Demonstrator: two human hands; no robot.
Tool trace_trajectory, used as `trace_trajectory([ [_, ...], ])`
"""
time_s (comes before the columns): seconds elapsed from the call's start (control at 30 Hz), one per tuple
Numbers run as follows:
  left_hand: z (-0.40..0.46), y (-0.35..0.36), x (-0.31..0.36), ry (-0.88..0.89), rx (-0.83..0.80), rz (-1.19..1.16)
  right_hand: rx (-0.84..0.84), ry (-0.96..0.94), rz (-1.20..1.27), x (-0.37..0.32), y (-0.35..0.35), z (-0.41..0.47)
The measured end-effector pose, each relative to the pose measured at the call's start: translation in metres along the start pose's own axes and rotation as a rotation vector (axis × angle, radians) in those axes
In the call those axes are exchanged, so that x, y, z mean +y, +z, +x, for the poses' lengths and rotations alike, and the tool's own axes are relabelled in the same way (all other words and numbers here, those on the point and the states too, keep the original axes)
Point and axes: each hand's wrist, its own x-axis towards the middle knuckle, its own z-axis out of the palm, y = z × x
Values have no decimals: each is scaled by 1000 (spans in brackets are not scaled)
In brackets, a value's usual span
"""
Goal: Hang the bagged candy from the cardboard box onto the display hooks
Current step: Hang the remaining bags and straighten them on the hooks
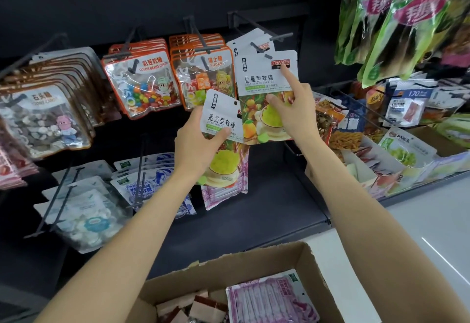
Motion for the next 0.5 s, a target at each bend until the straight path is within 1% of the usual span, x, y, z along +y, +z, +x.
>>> trace_trajectory([
  [0.07, 1, -1, -2, 9, -7, 84, -3, -3, -92, -1, 7, 14],
  [0.2, 4, -17, -8, 19, -62, 331, -13, -27, -290, 2, 24, 50],
  [0.27, 4, -28, -10, 35, -100, 338, -43, -45, -471, 10, 32, 57],
  [0.3, 4, -33, -10, 40, -122, 298, -59, -51, -535, 14, 32, 56],
  [0.33, 3, -35, -8, 42, -144, 232, -60, -58, -525, 17, 31, 52],
  [0.37, 4, -35, -5, 46, -160, 152, -47, -48, -429, 17, 28, 45],
  [0.4, 5, -33, 0, 54, -164, 67, -17, -8, -257, 16, 22, 38],
  [0.47, 10, -22, 13, 68, -129, -92, 57, 98, 166, 8, 3, 15],
  [0.5, 14, -13, 20, 72, -98, -169, 68, 137, 351, 1, -6, 3],
])
